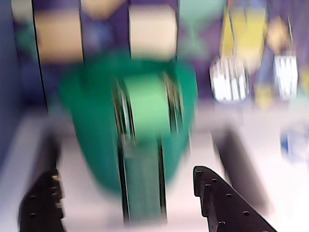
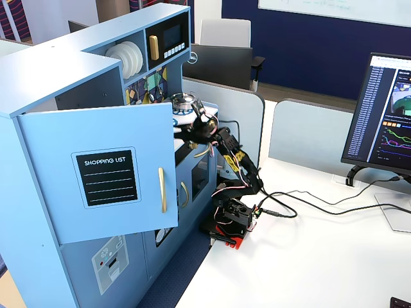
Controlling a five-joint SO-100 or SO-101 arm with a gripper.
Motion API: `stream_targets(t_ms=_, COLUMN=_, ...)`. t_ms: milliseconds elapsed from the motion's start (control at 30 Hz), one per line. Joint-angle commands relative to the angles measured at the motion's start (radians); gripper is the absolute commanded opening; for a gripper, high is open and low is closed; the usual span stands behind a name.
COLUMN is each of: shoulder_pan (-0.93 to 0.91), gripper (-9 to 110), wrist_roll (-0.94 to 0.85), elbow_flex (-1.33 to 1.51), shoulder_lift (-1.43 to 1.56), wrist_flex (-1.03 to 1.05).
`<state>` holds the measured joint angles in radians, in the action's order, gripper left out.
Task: Pick up the lid from the counter and put it on the green recipient
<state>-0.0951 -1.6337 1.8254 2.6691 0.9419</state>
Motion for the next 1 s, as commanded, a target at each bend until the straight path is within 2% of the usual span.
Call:
stream_targets(t_ms=0, shoulder_pan=-0.023, gripper=11, wrist_roll=-0.017, elbow_flex=0.291, shoulder_lift=0.198, wrist_flex=0.164)
stream_targets(t_ms=133, shoulder_pan=-0.025, gripper=0, wrist_roll=-0.04, elbow_flex=0.624, shoulder_lift=0.31, wrist_flex=0.259)
stream_targets(t_ms=400, shoulder_pan=0.08, gripper=0, wrist_roll=0.115, elbow_flex=1.039, shoulder_lift=0.46, wrist_flex=0.25)
stream_targets(t_ms=500, shoulder_pan=0.106, gripper=0, wrist_roll=0.144, elbow_flex=1.154, shoulder_lift=0.494, wrist_flex=0.15)
stream_targets(t_ms=600, shoulder_pan=0.152, gripper=0, wrist_roll=0.25, elbow_flex=1.17, shoulder_lift=0.436, wrist_flex=0.055)
stream_targets(t_ms=700, shoulder_pan=0.173, gripper=0, wrist_roll=0.229, elbow_flex=1.17, shoulder_lift=0.422, wrist_flex=0.078)
stream_targets(t_ms=967, shoulder_pan=0.183, gripper=1, wrist_roll=0.173, elbow_flex=1.172, shoulder_lift=0.508, wrist_flex=0.413)
